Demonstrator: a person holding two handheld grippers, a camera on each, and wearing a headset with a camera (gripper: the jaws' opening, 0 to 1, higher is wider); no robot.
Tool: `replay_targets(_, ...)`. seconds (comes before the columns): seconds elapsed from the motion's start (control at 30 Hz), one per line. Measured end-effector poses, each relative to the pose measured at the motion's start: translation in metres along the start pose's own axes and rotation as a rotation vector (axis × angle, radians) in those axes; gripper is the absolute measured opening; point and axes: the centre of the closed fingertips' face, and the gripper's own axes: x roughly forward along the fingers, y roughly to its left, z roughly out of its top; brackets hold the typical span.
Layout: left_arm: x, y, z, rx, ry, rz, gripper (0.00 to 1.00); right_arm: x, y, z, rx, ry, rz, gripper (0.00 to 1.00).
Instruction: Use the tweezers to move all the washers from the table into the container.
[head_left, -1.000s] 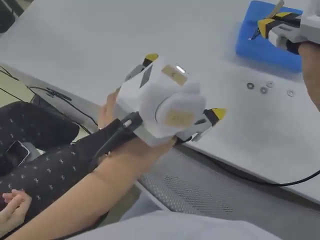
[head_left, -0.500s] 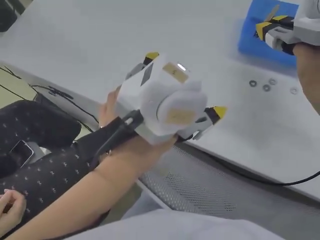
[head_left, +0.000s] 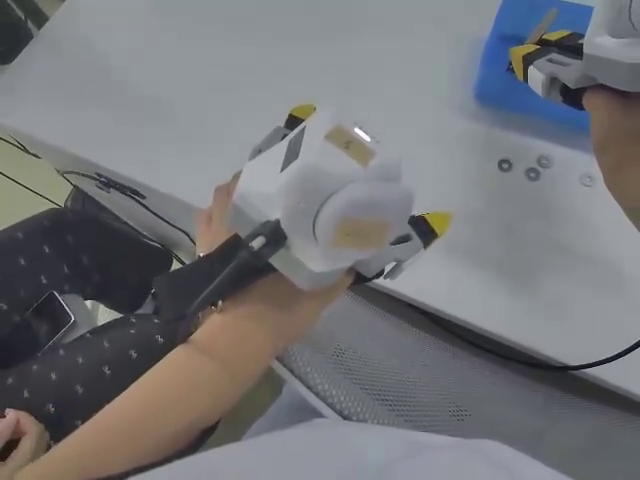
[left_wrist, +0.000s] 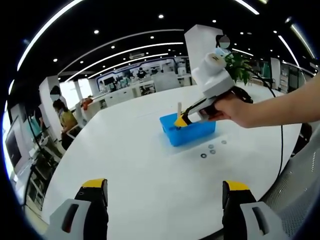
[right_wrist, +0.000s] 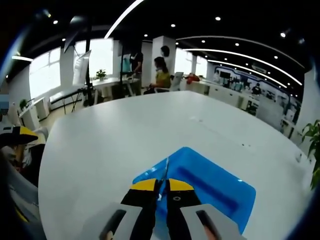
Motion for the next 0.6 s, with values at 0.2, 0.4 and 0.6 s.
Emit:
replay_targets(0.2, 0.0005, -0.0006, -0.0005, 0.002, 0.003, -0.003, 0.98, 0.0016, -0.0012, -0.0001, 0.000, 0.012, 0.007, 0.03)
replay_targets(0.4, 0.0007, -0.0008, -0.0011, 0.005, 0.005, -0.003, 0.98, 0.0063, -0.0011, 0.0014, -0.004, 0.023, 0.010, 0.03)
replay_targets(0.6, 0.0003, 0.0007, -0.0005, 0.006, 0.001, 0.006, 0.98, 0.0066, -0.0089, 0.0019, 0.064, 0.023, 0.012, 0.03)
